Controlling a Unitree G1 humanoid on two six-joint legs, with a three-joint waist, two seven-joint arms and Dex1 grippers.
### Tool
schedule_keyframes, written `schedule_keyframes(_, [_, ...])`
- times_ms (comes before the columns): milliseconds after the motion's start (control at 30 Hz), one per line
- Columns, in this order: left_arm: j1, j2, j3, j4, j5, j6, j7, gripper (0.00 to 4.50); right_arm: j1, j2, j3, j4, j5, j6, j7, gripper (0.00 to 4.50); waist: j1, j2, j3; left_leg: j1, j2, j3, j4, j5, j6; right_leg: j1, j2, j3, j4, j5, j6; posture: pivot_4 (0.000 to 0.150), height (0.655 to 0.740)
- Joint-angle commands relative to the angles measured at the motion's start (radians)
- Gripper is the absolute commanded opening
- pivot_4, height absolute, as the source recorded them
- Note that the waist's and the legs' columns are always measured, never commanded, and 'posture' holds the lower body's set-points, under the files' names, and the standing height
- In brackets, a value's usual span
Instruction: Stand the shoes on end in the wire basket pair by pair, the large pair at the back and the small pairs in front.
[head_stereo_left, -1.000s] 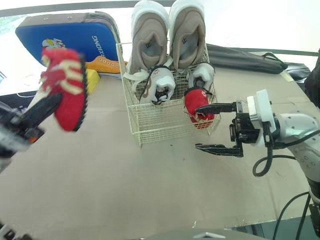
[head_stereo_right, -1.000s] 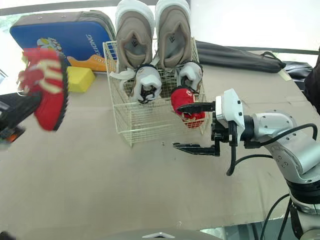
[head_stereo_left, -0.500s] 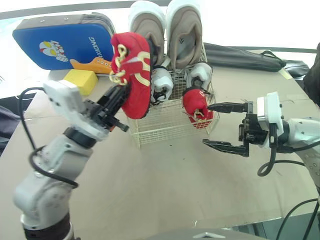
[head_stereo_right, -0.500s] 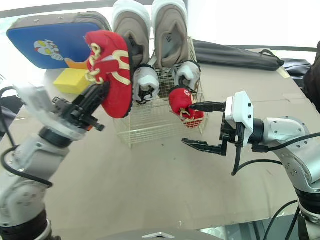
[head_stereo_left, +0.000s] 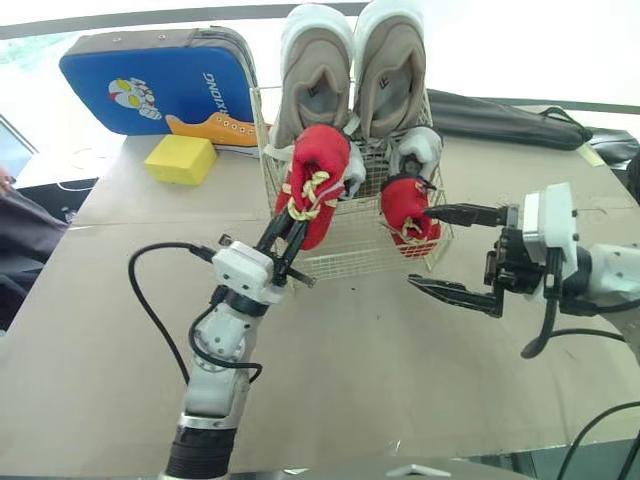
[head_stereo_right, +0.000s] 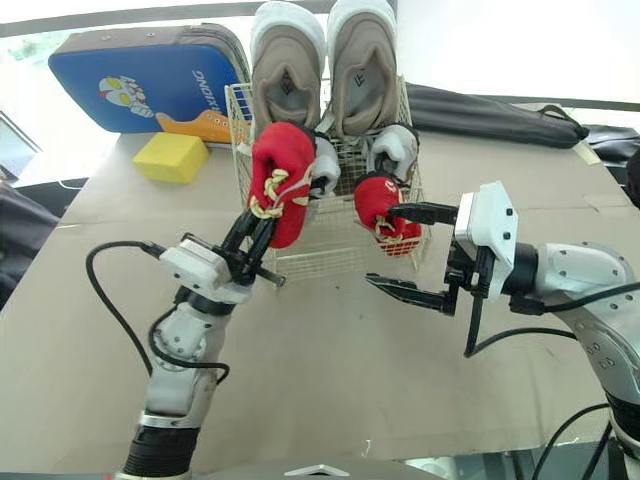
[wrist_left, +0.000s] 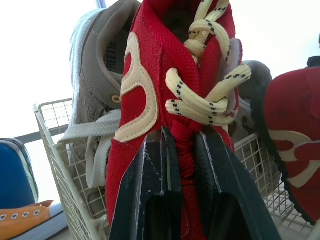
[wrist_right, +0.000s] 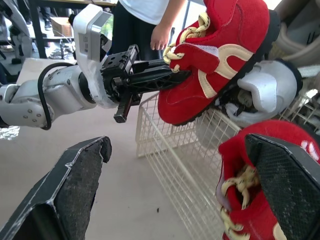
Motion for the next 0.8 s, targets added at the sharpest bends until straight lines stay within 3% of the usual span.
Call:
schedule_keyframes(33, [0.031,-0.016,-0.033,0.075,0.039,-0.026,0.008,0.17,0.017,-0.021,-0.071,-0.056,0.051,0.015,-0.033,4.45,0.003,0.0,0.0,0.0,0.0,0.0,0.0,0.0,0.0,0.0,0.0,0.0,0.0,0.0,0.0,0.15,0.74])
schedule_keyframes(267, [0.041,-0.033,-0.054,0.08,-0.039,0.059,-0.018,0.17,0.033,-0.046,-0.092,-0.077,0.101,0.043,-0.067,4.45,0.012,0.0,0.0,0.0,0.0,0.001,0.001,-0.001,0.002,0.0,0.0,0.0,0.0,0.001,0.003,0.15,0.74])
schedule_keyframes(433, [0.112,0.019,-0.026,-0.059,-0.156,0.219,-0.043,0.17,0.043,-0.042,-0.083,-0.073,0.107,0.036,-0.073,4.45,0.01,0.0,0.0,0.0,0.0,0.001,0.001,-0.002,0.004,0.0,0.0,0.0,0.0,0.001,0.003,0.15,0.74])
schedule_keyframes(467, [0.133,0.038,-0.01,-0.096,-0.181,0.251,-0.046,1.19,0.043,-0.039,-0.077,-0.071,0.104,0.032,-0.073,4.45,0.009,0.001,0.0,0.0,0.001,0.001,0.001,-0.003,0.005,0.0,0.001,0.001,0.0,0.001,0.003,0.15,0.74])
schedule_keyframes(600, [0.202,0.105,0.045,-0.222,-0.261,0.342,-0.061,2.94,0.057,-0.024,-0.061,-0.06,0.083,0.012,-0.07,4.45,0.005,0.002,0.001,0.001,0.005,0.004,0.001,-0.003,0.005,-0.001,0.004,0.002,0.0,0.001,0.003,0.15,0.74])
schedule_keyframes(800, [0.269,0.19,0.119,-0.408,-0.411,0.496,-0.067,2.94,0.098,-0.003,-0.062,-0.047,0.047,-0.025,-0.062,4.45,-0.004,0.002,0.002,0.002,0.007,0.005,0.001,-0.005,0.003,-0.001,0.005,0.001,0.0,0.0,0.005,0.15,0.74])
